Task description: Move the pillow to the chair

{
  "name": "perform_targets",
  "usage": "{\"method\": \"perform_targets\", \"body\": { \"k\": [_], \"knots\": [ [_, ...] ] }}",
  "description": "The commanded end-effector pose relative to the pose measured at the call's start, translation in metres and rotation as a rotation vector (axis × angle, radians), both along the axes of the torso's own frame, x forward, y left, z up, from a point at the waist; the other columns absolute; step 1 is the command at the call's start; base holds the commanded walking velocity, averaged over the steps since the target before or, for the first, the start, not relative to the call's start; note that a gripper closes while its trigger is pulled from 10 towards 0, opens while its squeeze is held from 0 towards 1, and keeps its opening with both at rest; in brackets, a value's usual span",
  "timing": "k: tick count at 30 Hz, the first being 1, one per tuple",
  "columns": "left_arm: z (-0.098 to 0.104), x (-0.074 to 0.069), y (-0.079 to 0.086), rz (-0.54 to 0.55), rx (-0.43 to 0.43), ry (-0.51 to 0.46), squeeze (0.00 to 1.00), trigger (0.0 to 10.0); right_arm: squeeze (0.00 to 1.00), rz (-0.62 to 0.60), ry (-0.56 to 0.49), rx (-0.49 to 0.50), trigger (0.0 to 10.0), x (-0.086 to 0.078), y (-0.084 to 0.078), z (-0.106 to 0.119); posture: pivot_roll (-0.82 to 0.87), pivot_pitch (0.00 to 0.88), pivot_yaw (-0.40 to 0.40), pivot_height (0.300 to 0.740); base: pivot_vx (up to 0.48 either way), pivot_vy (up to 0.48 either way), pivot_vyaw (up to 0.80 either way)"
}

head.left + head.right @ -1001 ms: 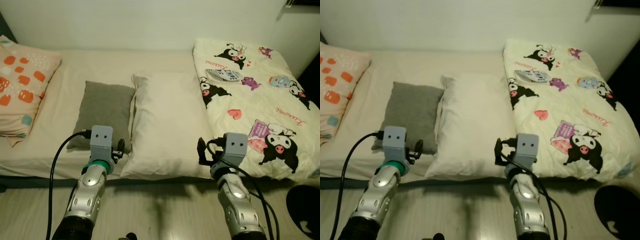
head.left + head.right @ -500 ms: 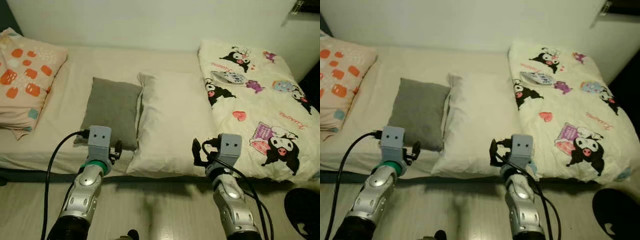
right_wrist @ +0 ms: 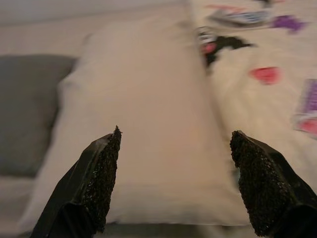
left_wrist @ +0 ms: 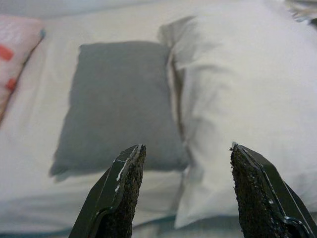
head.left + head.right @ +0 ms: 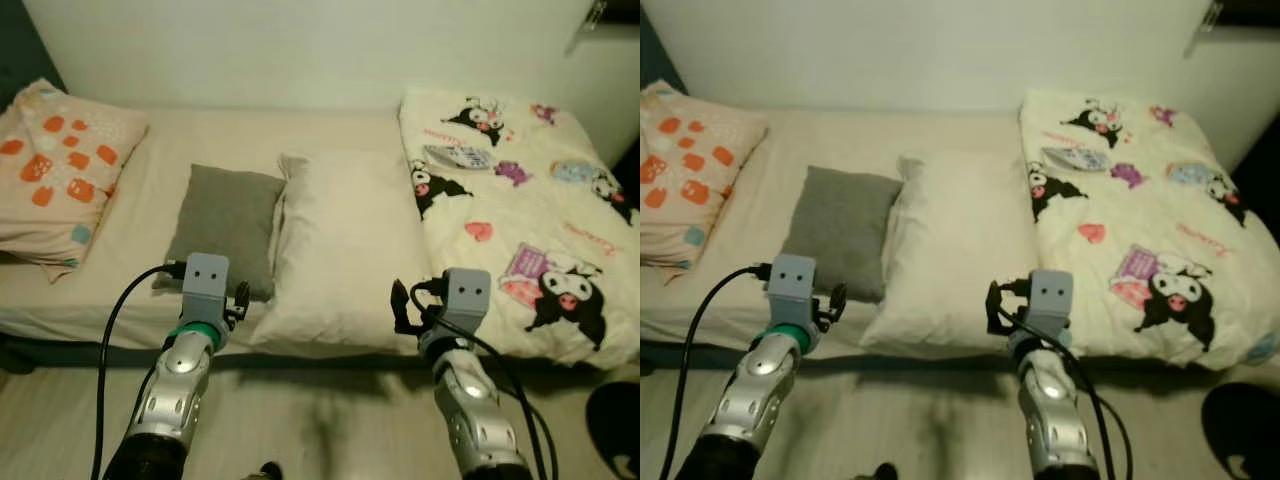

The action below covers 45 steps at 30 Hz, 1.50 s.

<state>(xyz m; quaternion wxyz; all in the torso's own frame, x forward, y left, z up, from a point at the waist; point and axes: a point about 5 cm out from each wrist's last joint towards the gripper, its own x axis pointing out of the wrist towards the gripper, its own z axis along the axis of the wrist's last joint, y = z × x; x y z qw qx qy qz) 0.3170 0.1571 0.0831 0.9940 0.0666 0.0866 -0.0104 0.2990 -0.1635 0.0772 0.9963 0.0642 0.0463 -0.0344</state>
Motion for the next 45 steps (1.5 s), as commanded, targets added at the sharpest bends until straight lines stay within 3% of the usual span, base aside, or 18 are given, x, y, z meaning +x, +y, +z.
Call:
{"method": "perform_targets", "body": {
  "k": [1,25,45],
  "knots": [
    [0.002,0.0,0.002,0.01,0.01,-0.011,0.0,10.0,0.0,-0.01,0.029,0.019,10.0,-0.001,0.0,-0.005,0.02,0.014,0.054,0.74,0.0,0.0,0.0],
    [0.008,0.001,-0.004,-0.042,-0.046,-0.049,0.0,10.0,0.0,-0.021,0.027,0.002,10.0,0.002,0.003,-0.004,0.01,0.0,0.048,0.74,0.0,0.0,0.0],
    [0.012,0.003,-0.006,-0.063,-0.072,-0.062,0.0,10.0,0.0,-0.023,0.025,0.01,10.0,0.002,0.007,-0.005,0.02,0.0,0.057,0.74,0.337,0.0,0.0]
  ]
}}
